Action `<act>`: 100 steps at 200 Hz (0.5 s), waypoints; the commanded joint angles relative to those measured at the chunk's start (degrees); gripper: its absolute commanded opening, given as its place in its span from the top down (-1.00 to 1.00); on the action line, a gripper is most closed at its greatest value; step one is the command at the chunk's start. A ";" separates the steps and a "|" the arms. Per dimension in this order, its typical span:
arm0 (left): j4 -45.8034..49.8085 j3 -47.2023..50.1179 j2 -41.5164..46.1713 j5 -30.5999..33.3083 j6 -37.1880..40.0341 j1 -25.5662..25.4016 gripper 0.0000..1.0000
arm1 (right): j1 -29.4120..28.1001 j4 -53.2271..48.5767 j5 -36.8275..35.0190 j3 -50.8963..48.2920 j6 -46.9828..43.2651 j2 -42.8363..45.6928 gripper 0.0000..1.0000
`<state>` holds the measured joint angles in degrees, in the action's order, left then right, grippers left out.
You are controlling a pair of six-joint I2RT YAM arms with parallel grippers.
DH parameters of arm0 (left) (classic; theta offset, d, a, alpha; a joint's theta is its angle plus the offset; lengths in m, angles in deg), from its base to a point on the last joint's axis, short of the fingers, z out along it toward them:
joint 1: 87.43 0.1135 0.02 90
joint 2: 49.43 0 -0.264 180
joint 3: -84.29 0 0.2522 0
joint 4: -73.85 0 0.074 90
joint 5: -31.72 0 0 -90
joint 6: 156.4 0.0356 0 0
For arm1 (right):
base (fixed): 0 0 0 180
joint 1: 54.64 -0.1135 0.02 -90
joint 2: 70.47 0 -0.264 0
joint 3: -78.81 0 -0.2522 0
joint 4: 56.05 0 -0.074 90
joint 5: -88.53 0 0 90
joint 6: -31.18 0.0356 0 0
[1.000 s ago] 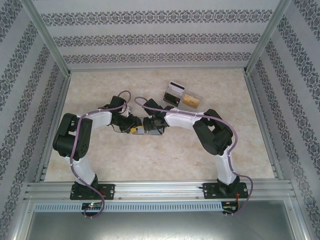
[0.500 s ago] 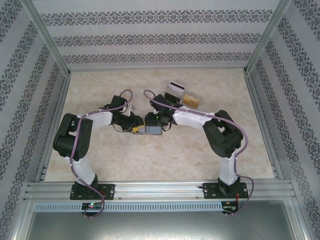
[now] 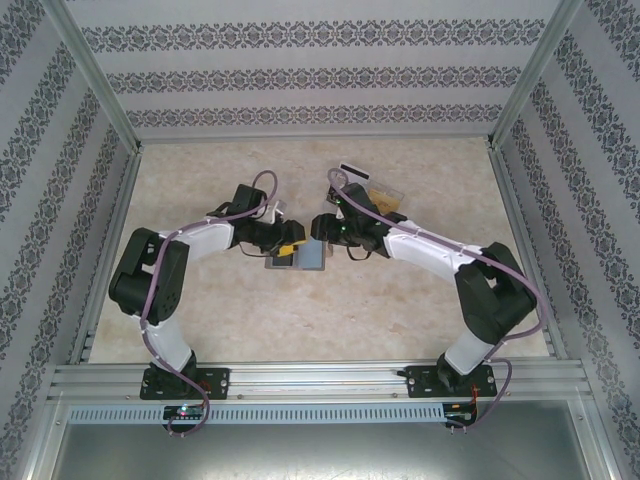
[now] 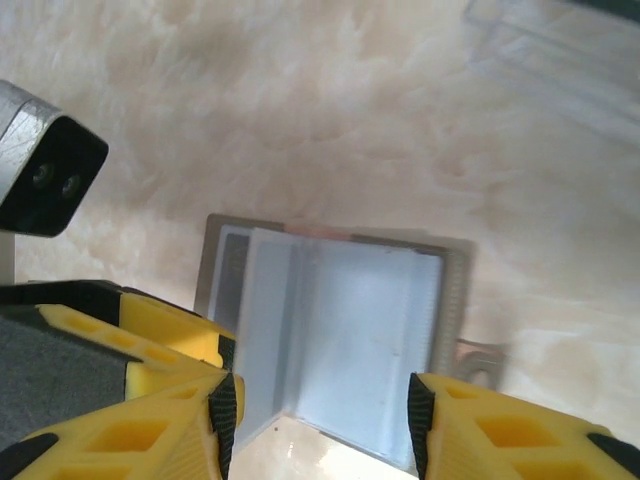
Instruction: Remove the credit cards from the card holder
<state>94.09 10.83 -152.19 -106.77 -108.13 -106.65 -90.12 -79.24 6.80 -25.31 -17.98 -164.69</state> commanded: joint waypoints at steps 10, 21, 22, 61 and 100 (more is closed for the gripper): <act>-2.33 -3.00 -2.70 -0.35 -1.86 -1.55 -0.14 | 0.81 1.68 -2.55 -1.58 0.79 3.39 -0.04; -1.30 -3.55 -2.66 0.70 -1.79 -1.50 -0.13 | 0.81 1.33 -2.39 -1.68 0.32 3.49 -0.04; -1.17 -3.61 -2.64 0.87 -1.69 -1.46 -0.13 | 0.83 1.34 -2.35 -1.67 0.31 3.50 -0.03; 4.94 -3.98 0.71 8.50 -0.52 -0.10 -0.08 | -0.12 0.31 -1.62 -0.63 -2.15 2.33 0.01; 8.67 -1.65 2.81 14.75 -0.11 2.04 0.06 | -3.18 -1.45 -0.85 3.20 -3.16 -3.18 0.30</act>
<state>98.92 8.25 -152.14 -97.08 -108.83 -106.37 -91.26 -79.46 5.51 -24.69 -19.97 -164.47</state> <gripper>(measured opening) 0.490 0.390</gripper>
